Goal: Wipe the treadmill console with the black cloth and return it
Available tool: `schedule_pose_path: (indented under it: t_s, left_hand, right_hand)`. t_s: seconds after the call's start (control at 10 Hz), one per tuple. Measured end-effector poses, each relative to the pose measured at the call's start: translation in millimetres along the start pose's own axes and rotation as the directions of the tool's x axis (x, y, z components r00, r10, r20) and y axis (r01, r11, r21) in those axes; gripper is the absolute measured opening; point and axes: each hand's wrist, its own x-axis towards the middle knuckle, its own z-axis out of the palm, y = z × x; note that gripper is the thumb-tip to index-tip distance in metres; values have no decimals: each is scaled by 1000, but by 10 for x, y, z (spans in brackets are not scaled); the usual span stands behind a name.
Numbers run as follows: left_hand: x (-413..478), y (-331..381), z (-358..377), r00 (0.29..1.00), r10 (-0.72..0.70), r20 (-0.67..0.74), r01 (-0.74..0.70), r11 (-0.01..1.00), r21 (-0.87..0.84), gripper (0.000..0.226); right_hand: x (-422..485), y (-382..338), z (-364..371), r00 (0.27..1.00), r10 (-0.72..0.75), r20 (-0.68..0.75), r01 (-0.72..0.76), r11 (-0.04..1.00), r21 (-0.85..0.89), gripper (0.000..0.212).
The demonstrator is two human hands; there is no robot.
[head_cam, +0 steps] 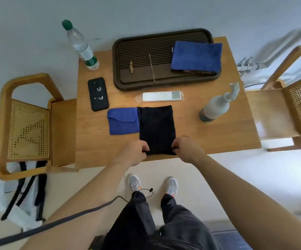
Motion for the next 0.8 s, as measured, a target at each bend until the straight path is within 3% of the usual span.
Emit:
schedule_pose_path:
  t_s: [0.1, 0.2, 0.3, 0.4, 0.5, 0.6, 0.7, 0.8]
  left_hand:
    - [169, -23, -71, 997, -18, -77, 10, 995, -100, 21]
    - [455, 42, -357, 960, -53, -275, -16, 969, -245, 16]
    - [805, 123, -540, 898, -88, -430, -79, 932, -355, 19]
    - [1078, 125, -510, 872, -93, -481, -96, 930, -355, 47]
    - [1095, 39, -275, 894, 62, -443, -82, 996, -26, 71]
    - [1019, -131, -11, 938, 175, -299, -64, 935, 347, 73]
    - [992, -231, 23, 968, 155, -197, -55, 896, 440, 74]
    - [921, -188, -137, 973, 145, -179, -58, 908, 415, 72]
  right_hand:
    - [143, -57, -44, 997, 6, -78, 10, 979, 204, 23]
    - [371, -206, -381, 979, 68, -191, 29, 884, 466, 17]
    - [704, -312, -637, 962, 134, -237, 32, 810, 586, 14]
    - [979, -341, -624, 962, 181, -203, 1, 744, 668, 41]
    - [1006, -341, -372, 951, 109, -288, 75, 825, 561, 60]
    - [963, -330, -39, 932, -54, -358, 154, 954, 257, 57]
    - [946, -360, 165, 971, -98, -218, 81, 993, -87, 70]
    - [943, -390, 80, 984, 8, -175, -48, 974, -223, 76]
